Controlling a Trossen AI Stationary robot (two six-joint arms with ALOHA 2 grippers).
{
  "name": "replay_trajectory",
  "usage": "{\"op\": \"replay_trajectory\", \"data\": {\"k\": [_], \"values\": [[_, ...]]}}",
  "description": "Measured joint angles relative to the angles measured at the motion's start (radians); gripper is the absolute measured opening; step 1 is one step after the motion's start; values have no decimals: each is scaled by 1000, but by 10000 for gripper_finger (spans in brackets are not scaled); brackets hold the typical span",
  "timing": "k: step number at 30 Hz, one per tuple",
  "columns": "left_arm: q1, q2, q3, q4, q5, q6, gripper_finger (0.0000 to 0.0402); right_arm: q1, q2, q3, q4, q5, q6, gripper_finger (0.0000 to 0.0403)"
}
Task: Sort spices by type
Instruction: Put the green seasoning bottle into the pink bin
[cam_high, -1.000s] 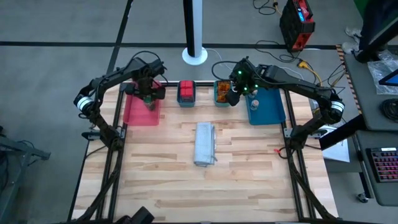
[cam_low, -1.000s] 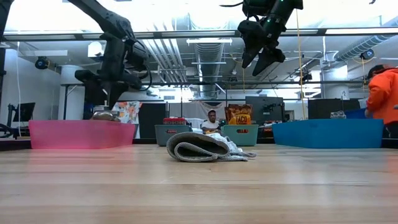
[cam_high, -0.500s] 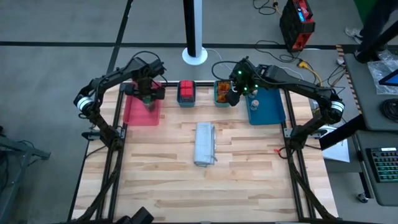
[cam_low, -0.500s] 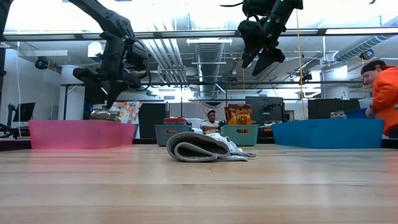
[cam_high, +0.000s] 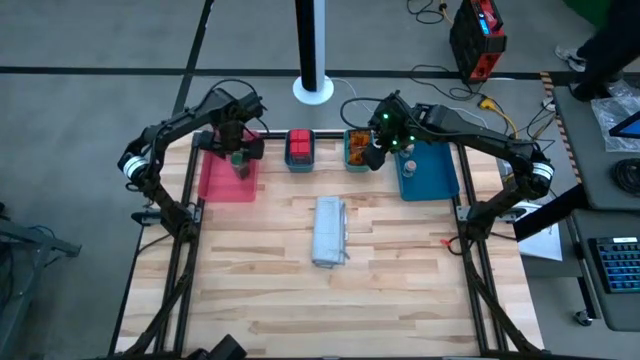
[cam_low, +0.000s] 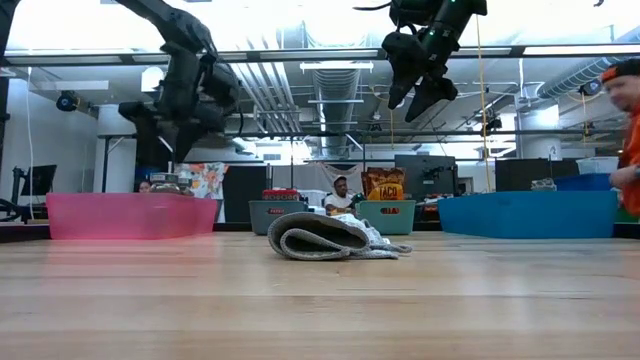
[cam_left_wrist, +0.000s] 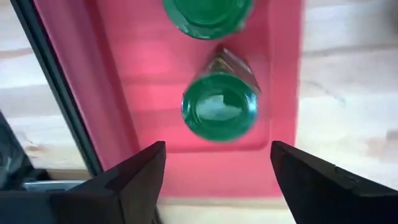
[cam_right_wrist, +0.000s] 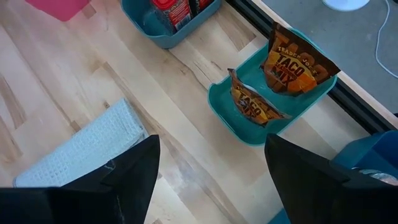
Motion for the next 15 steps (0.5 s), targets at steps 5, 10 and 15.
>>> {"op": "replay_trajectory", "data": {"k": [5,10,15], "values": [[-5,-9,103,-76,-11,169,270,0,0,0,0,0,2,270],[30,-10,123,-80,-76,285,179,0,0,0,0,0,2,271],[82,-9,67,-48,-167,294,27,0,0,0,0,0,3,277]]}}
